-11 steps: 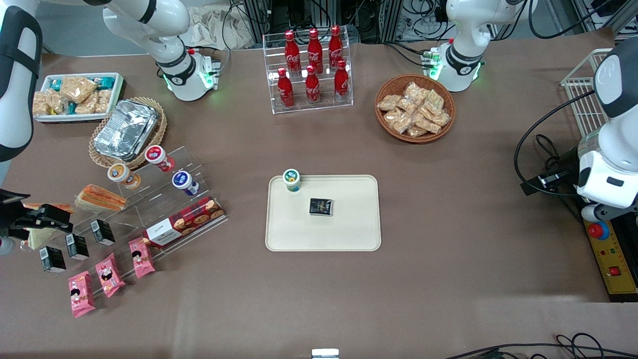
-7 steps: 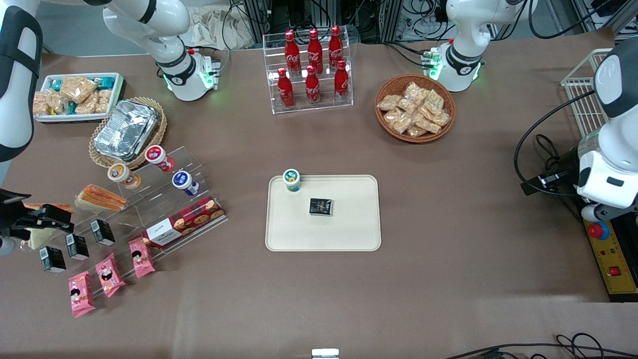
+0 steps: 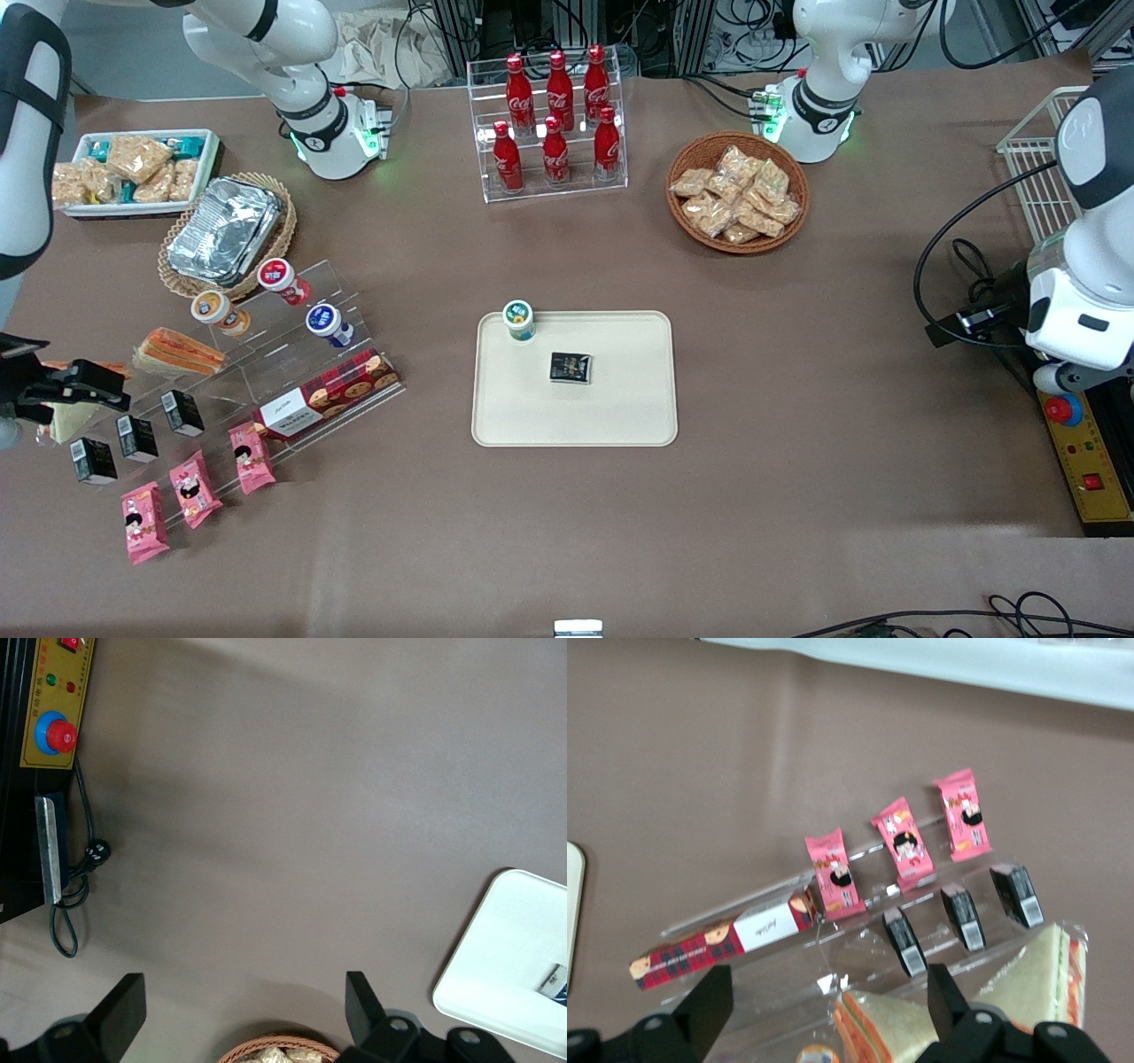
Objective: Place sandwich on tray
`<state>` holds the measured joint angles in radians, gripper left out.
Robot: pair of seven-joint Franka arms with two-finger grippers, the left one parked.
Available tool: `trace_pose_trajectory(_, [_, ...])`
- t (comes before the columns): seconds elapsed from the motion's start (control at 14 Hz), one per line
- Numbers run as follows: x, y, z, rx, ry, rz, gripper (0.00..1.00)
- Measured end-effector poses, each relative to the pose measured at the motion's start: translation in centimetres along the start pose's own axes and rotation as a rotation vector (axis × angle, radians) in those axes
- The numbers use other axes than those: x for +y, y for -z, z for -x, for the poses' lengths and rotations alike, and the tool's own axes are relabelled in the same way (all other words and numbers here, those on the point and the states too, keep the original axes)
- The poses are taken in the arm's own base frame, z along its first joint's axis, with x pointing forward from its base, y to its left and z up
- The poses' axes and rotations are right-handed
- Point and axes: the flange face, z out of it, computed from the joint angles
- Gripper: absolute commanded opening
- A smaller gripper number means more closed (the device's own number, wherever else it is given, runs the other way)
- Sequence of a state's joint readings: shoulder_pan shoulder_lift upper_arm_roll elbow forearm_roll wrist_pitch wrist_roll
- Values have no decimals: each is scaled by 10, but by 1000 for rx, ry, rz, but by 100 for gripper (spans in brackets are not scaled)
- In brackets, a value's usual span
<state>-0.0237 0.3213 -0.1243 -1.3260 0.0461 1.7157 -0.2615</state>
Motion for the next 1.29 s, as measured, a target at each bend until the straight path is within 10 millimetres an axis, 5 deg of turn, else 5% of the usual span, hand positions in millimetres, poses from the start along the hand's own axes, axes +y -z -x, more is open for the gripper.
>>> trace_pose_trajectory(0.79, [104, 17, 50, -43, -229, 30, 98])
trace_pose_trajectory(1.29, [159, -30, 58, -73, -602, 47, 98])
